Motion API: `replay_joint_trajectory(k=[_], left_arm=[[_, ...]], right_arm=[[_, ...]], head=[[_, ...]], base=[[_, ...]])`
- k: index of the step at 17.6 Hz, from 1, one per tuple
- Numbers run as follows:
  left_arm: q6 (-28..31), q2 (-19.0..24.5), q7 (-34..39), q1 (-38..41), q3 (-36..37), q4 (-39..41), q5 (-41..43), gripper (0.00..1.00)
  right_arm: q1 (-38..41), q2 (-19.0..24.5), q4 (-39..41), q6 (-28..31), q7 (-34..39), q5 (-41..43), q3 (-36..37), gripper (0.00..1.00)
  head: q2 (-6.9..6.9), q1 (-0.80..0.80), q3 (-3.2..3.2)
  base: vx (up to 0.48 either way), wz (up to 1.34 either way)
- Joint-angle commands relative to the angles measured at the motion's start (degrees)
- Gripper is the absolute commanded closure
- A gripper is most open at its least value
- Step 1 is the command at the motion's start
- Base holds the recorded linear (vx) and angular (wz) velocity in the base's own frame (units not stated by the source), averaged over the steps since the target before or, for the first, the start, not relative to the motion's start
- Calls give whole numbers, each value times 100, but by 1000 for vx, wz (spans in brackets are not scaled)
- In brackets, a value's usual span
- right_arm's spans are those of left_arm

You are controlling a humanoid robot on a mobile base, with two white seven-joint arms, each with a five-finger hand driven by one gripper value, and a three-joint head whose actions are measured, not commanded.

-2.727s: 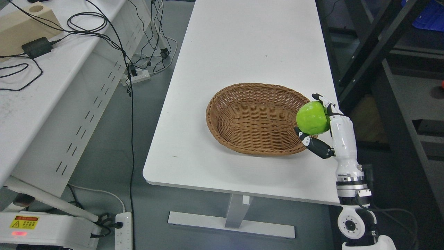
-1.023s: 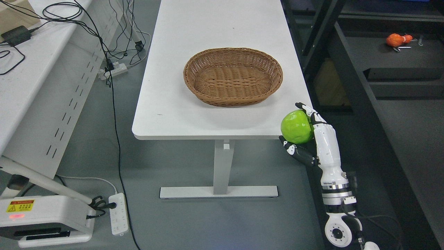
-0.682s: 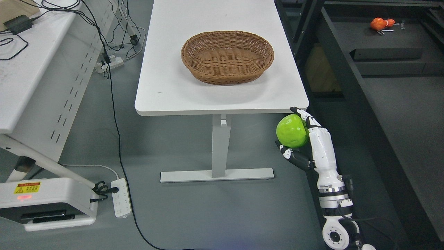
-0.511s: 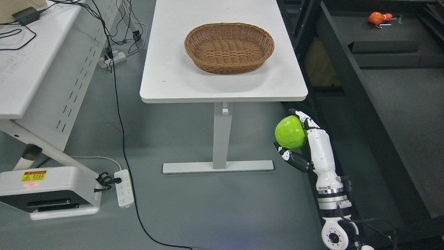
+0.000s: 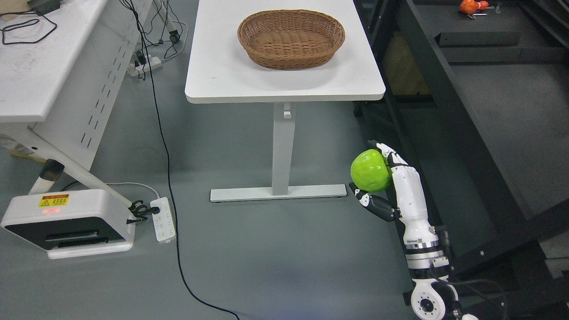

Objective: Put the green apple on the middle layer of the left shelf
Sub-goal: 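Carry the green apple in the right hand toward the dark shelf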

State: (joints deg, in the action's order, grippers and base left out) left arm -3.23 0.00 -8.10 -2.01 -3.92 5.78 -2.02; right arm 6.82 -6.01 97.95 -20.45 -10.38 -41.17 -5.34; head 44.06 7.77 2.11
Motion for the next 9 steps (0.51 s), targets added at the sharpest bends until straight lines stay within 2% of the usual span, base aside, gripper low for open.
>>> replay_joint_trajectory(k=[1, 6, 9], left_arm=[[-2, 100, 1, -1, -3, 2, 0, 0], [-2, 100, 1, -1, -3, 2, 0, 0], [-2, 100, 1, -1, -3, 2, 0, 0]], right_arm=[[-5, -5, -4, -38, 1, 4, -28, 100], [12, -5, -4, -47, 1, 4, -28, 100], [39, -14, -4, -56, 1, 4, -20, 100]], head=[[0, 0, 0], [0, 0, 0], [0, 0, 0]], base=[[-217, -149], [-188, -264], [-154, -539]])
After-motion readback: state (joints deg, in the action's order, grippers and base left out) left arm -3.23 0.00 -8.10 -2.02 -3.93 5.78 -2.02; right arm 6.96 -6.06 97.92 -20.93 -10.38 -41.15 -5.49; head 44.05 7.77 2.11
